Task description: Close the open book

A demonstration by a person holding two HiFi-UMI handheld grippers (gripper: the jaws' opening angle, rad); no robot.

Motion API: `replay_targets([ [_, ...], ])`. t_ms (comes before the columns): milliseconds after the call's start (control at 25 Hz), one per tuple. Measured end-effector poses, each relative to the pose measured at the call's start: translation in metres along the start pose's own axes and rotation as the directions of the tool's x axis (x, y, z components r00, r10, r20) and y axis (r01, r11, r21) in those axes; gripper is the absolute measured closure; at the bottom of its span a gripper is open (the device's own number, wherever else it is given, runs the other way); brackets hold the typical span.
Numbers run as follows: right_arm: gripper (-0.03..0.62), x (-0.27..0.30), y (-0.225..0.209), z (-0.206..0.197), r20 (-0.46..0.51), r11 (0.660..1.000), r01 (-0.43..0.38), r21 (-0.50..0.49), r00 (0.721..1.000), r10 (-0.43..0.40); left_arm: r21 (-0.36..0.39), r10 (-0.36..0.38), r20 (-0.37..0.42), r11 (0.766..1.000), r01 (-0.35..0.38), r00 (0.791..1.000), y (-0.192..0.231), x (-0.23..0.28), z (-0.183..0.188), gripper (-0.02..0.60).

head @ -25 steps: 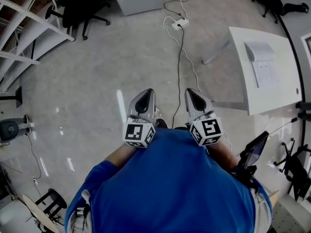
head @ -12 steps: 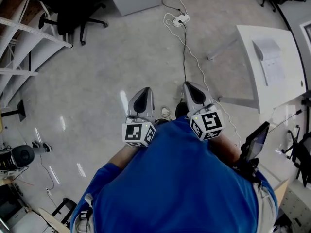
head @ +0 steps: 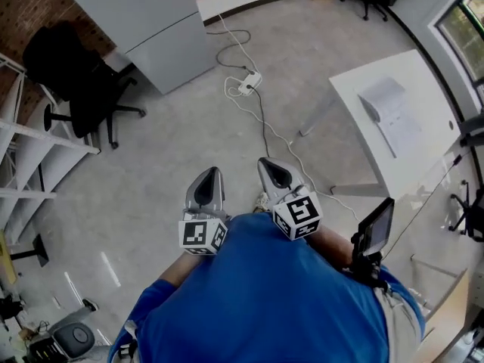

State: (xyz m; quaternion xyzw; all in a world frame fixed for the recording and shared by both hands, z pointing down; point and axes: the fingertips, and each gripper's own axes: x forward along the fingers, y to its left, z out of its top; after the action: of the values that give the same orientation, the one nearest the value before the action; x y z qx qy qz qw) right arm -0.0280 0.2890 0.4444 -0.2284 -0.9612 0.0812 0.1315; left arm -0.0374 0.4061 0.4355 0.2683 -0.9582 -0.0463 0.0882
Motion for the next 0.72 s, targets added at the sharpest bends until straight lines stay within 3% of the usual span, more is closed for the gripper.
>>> replay_targets([
  [160, 0.592, 0.011, -0.058, 0.019, 0.048, 0.992, 0.117, 0.044, 0.992, -0.119, 0.063, -0.148, 0.005, 0.987, 0.147, 0.989, -0.019, 0.075, 0.020, 0.575],
  [360, 0.592, -0.013, -0.122, 0.031, 0.058, 0.964, 0.256, 0.064, 0.964, -0.260, 0.067, -0.310, -0.007, 0.948, 0.310, 0.951, -0.077, 0.145, 0.034, 0.575],
  [520, 0.592, -0.025, -0.152, 0.038, 0.067, 0.926, 0.368, 0.085, 0.925, -0.374, 0.077, -0.458, -0.010, 0.886, 0.457, 0.889, -0.114, 0.184, 0.037, 0.575],
  [720, 0.592, -0.035, -0.181, 0.046, 0.075, 0.843, 0.520, 0.139, 0.843, -0.532, 0.073, -0.622, -0.049, 0.778, 0.624, 0.782, -0.148, 0.220, 0.038, 0.575],
])
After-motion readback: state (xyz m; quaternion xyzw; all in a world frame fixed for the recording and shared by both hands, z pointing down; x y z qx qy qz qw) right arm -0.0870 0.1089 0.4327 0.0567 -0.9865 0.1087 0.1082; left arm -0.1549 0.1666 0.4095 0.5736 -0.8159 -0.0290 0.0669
